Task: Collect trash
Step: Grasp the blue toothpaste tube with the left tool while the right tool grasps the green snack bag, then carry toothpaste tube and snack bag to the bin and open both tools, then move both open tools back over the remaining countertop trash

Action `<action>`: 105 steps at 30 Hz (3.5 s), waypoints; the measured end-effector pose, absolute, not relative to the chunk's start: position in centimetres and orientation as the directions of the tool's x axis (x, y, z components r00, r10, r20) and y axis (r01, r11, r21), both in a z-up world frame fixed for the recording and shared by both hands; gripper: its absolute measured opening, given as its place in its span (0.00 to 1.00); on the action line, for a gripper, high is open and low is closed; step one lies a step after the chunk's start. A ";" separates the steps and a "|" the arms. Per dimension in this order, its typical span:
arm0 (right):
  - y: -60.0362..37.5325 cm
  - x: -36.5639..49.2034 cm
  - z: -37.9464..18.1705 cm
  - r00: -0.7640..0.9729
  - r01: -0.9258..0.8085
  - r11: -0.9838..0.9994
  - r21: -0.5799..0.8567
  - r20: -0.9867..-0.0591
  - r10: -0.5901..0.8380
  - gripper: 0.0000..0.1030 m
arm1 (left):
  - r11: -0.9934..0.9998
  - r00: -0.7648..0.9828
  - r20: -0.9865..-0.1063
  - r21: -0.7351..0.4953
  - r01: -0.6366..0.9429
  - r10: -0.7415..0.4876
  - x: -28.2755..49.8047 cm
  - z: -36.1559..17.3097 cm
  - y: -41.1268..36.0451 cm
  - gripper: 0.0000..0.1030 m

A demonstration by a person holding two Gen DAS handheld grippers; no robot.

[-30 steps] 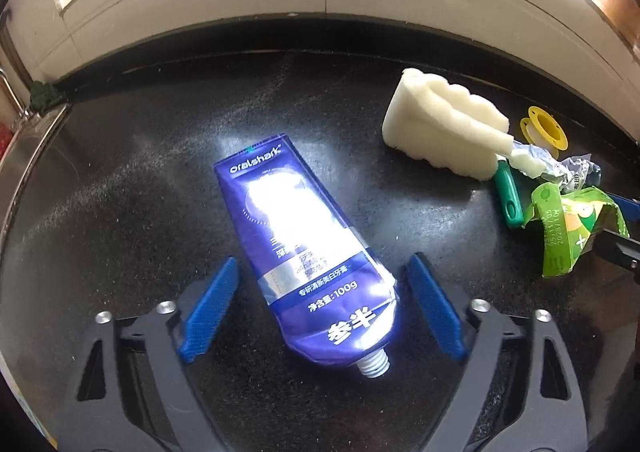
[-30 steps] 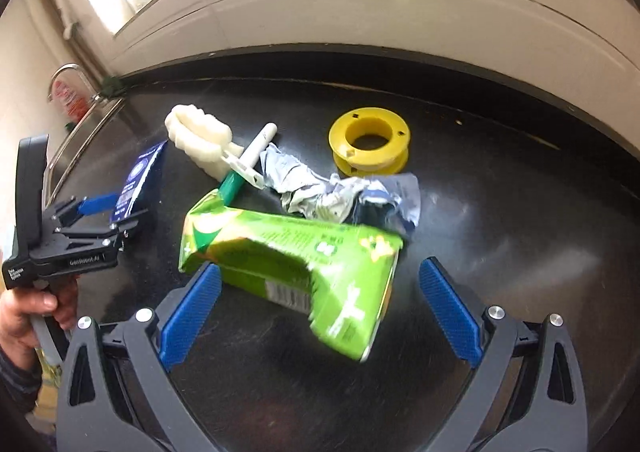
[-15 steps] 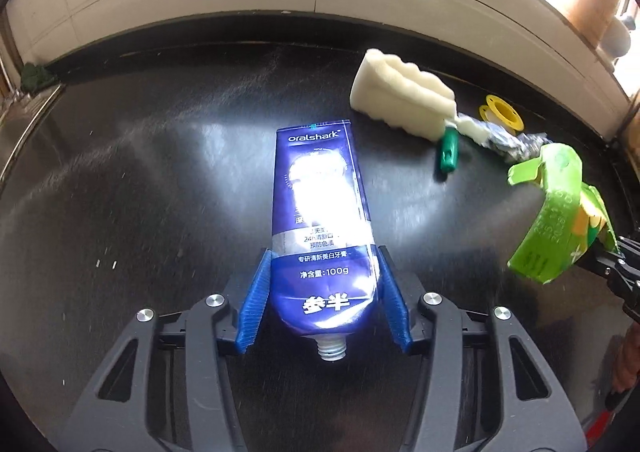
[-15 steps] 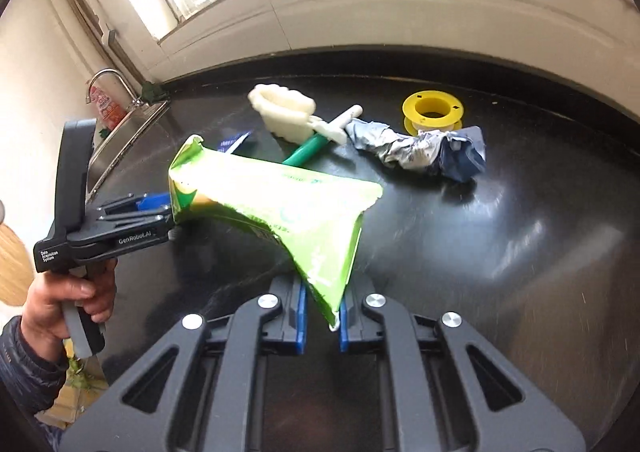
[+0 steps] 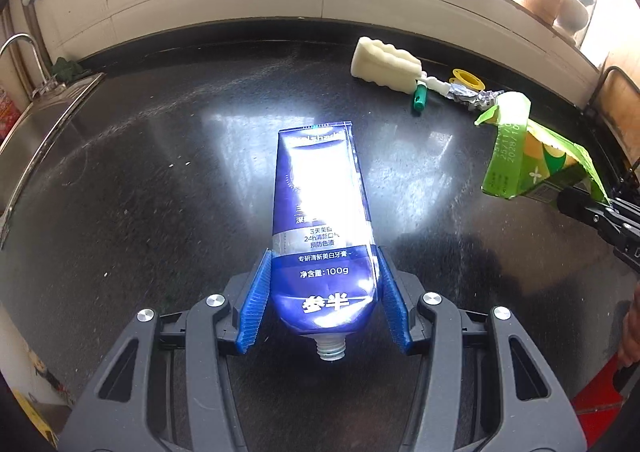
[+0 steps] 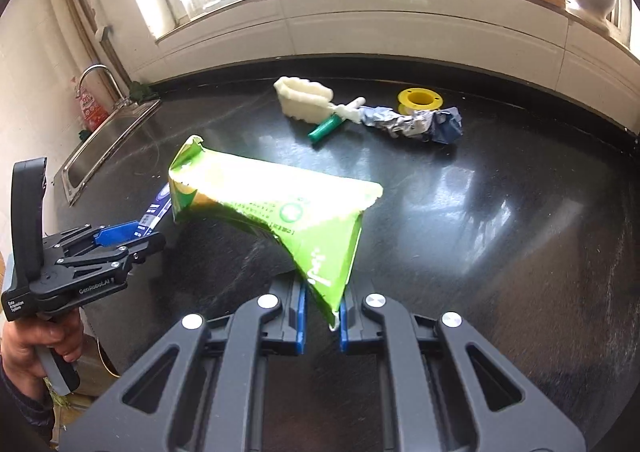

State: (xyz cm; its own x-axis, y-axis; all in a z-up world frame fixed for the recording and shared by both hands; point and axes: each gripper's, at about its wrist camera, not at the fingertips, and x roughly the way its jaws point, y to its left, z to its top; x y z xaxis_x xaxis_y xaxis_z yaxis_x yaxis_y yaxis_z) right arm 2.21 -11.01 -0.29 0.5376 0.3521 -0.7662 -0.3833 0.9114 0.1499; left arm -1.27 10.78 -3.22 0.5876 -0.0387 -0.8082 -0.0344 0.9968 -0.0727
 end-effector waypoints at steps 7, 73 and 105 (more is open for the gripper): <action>-5.8 0.4 1.3 0.538 -0.478 0.871 0.115 -0.746 0.393 0.12 | 0.991 0.621 -0.784 -0.079 -0.104 0.003 -4.4 -2.1 14.1 0.49; 24.7 -14.8 -1.6 0.181 -0.877 0.459 0.142 -0.788 0.589 0.86 | 0.802 0.560 -0.776 -0.121 -0.585 0.291 -31.8 -10.3 36.8 0.84; -16.8 10.1 -0.1 0.532 -0.416 0.906 0.071 -0.789 0.306 0.91 | 0.925 0.554 -0.777 -0.094 0.368 -0.300 14.9 -2.8 9.3 0.88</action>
